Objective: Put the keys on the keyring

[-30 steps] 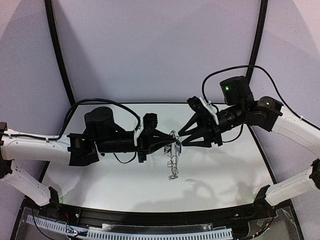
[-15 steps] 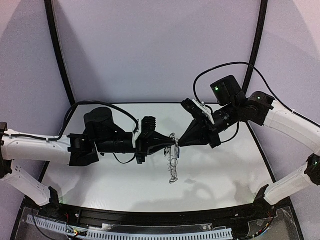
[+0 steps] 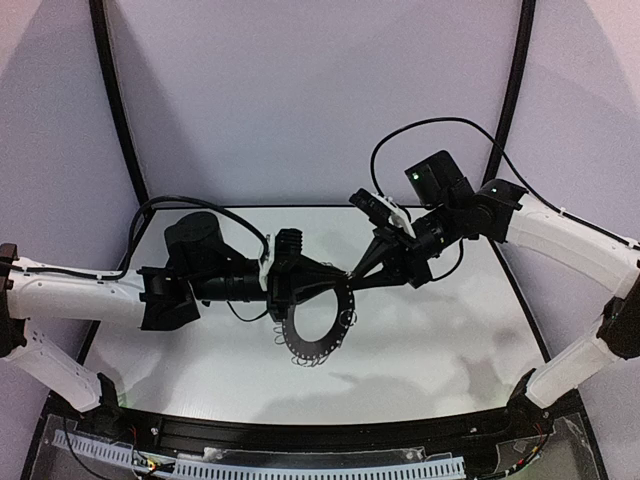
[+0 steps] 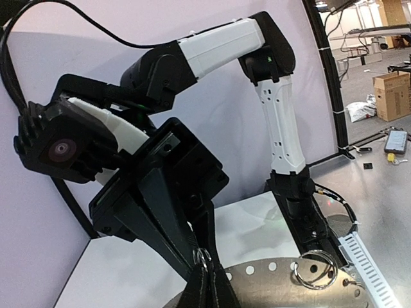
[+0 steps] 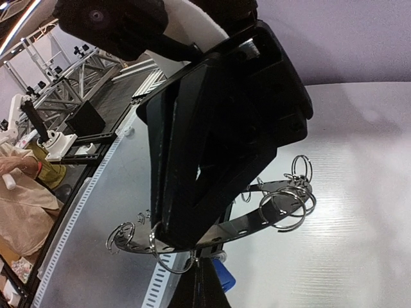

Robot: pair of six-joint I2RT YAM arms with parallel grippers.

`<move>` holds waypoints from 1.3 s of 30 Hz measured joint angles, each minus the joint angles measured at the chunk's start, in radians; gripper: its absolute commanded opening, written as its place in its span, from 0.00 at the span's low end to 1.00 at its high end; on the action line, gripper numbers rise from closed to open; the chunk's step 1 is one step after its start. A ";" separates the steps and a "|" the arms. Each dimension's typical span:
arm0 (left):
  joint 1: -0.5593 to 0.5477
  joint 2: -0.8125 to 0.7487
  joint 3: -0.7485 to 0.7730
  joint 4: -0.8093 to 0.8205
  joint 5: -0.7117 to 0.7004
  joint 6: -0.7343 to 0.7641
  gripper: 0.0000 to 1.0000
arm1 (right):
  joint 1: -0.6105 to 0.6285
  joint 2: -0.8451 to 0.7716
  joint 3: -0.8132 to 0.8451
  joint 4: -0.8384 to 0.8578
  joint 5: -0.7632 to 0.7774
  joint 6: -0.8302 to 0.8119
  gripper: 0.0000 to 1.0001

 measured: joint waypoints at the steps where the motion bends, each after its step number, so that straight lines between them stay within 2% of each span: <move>1: 0.003 0.000 0.000 0.009 -0.007 -0.003 0.01 | -0.001 0.002 0.010 0.003 0.012 0.013 0.00; 2: 0.005 0.000 0.000 0.016 -0.021 -0.004 0.03 | -0.002 0.000 0.021 0.002 0.035 0.020 0.00; 4: 0.006 0.000 -0.004 0.035 -0.066 -0.005 0.15 | -0.002 -0.011 0.045 -0.006 0.100 0.020 0.00; 6: 0.002 0.000 -0.009 0.061 -0.116 -0.006 0.20 | 0.005 -0.016 0.074 -0.005 0.180 0.017 0.00; 7: -0.002 -0.001 -0.015 0.073 -0.138 -0.010 0.29 | 0.008 -0.016 0.086 -0.007 0.212 0.013 0.00; 11: -0.023 -0.004 -0.045 0.088 -0.202 -0.024 0.31 | 0.013 -0.015 0.133 -0.019 0.354 0.000 0.00; 19: -0.033 -0.017 -0.059 0.068 -0.285 -0.040 0.32 | 0.013 -0.013 0.165 -0.068 0.475 -0.014 0.00; 27: -0.033 -0.013 0.027 -0.056 -0.370 -0.052 0.28 | 0.029 -0.013 0.175 -0.081 0.548 -0.012 0.00; 39: -0.033 0.014 0.100 -0.193 -0.513 -0.119 0.26 | 0.121 0.000 0.194 -0.050 0.895 0.139 0.00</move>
